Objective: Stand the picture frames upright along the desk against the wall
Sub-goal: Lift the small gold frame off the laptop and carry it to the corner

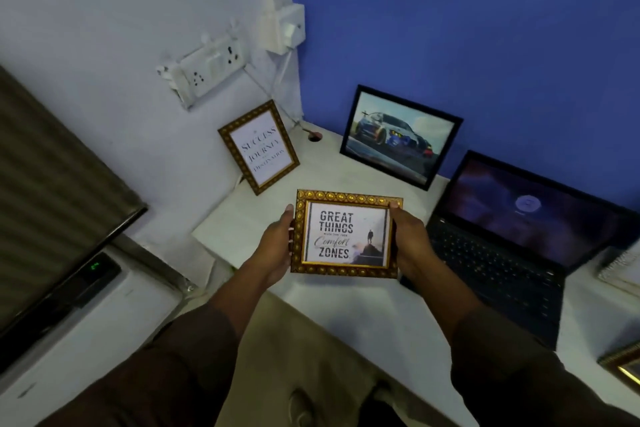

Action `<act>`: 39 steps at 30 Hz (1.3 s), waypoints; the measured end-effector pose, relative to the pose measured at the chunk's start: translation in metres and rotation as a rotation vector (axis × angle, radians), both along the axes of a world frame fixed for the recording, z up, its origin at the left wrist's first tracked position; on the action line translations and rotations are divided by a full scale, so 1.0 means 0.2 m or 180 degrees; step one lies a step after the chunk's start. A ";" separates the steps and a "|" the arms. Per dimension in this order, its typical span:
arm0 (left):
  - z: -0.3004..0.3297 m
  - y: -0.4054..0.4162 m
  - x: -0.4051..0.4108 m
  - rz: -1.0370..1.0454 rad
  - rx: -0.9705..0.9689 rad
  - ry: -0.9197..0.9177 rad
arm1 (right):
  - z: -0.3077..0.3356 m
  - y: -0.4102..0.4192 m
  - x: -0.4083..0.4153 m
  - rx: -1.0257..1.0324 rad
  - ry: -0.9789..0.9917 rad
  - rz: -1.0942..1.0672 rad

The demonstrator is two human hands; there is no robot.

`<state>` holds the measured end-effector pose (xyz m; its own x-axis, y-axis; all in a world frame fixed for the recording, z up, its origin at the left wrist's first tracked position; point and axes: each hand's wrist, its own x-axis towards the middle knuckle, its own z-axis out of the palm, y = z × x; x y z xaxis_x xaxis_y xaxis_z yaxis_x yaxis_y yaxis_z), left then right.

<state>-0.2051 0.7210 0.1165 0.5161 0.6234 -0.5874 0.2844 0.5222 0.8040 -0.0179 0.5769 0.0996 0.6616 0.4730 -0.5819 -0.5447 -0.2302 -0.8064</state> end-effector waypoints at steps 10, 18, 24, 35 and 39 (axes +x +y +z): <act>0.01 0.15 0.16 -0.0491 -0.1129 -0.0550 | 0.13 0.18 0.21 0.0061 -0.0786 0.0409; -0.07 0.19 0.38 -0.0156 -0.1278 -0.0634 | 0.08 0.20 0.44 0.0124 -0.0619 0.0636; -0.14 0.29 0.50 -0.0058 -0.0981 -0.0512 | 0.05 0.32 0.52 -0.0085 -0.0389 0.0844; -0.37 0.70 0.63 0.0166 -0.1098 -0.0403 | -0.13 0.66 0.64 -0.0101 0.0308 0.0541; -0.45 0.88 0.69 0.0108 -0.1032 -0.0283 | -0.20 0.81 0.70 -0.0077 0.0348 0.0375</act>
